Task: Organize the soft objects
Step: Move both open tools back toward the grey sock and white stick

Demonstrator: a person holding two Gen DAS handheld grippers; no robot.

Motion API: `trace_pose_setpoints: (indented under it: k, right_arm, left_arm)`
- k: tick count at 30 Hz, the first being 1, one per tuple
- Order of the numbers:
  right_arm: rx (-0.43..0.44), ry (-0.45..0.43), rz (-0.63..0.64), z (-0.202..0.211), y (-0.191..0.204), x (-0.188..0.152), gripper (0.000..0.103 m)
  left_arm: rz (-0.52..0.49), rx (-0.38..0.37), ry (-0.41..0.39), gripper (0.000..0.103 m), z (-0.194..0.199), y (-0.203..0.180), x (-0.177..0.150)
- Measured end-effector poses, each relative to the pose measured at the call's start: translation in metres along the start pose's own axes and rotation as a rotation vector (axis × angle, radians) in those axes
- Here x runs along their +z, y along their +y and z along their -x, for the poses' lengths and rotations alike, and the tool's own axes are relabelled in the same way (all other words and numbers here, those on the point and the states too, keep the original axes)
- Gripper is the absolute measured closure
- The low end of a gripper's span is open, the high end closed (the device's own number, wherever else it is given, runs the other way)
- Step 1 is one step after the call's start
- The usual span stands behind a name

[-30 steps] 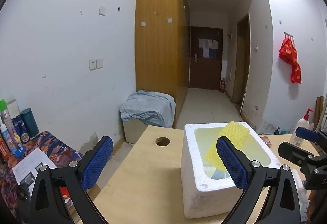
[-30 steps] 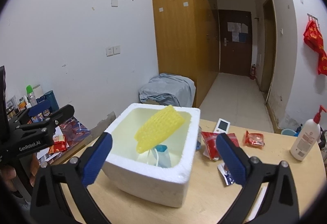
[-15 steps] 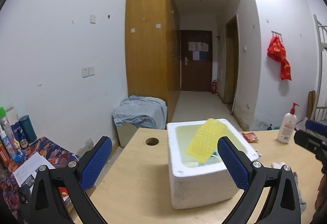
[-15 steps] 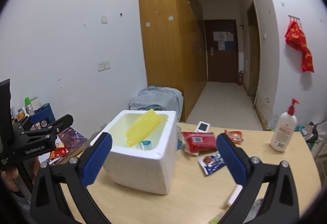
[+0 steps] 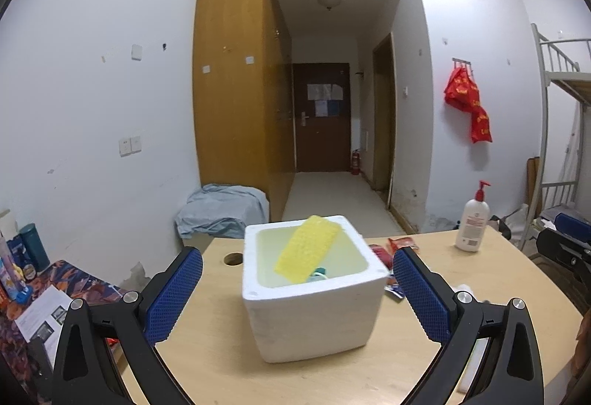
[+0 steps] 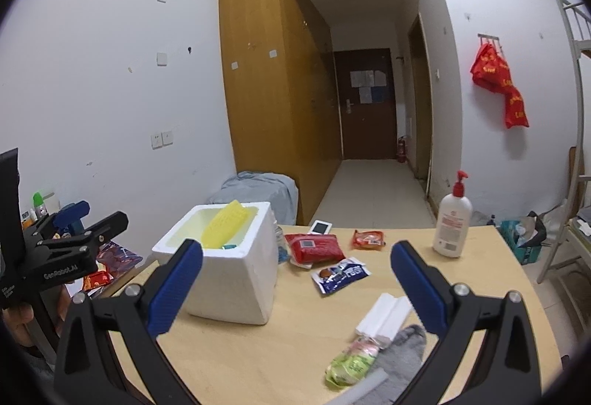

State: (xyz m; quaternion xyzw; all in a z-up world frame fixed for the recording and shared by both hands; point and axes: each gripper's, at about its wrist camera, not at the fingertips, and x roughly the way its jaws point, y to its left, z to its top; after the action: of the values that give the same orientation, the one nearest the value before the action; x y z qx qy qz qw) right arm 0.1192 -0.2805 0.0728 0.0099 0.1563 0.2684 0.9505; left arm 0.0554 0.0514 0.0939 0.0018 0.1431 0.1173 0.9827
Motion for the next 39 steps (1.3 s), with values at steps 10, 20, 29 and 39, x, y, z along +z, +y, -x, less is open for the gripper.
trace_pose_setpoints:
  k: [10,20,29,39]
  right_arm:
    - [-0.082,-0.037,-0.006,0.037,-0.009,-0.018,0.0]
    - [-0.21,-0.08,0.036,0.055,-0.018,-0.05,0.0]
    - [-0.199,-0.06,0.012,0.057,-0.032,-0.078,0.0]
    - [-0.224,-0.018,-0.026,0.056,-0.041,-0.105,0.0]
  left_arm:
    - [-0.015,-0.106,-0.033,0.0,0.021,-0.027,-0.009]
    - [0.008,-0.228,-0.041,0.0,0.015,-0.051,-0.042]
    - [0.036,-0.283,0.01,0.0,0.001,-0.07,-0.08]
    - [-0.014,-0.319,0.031,0.0,-0.002,-0.092,-0.11]
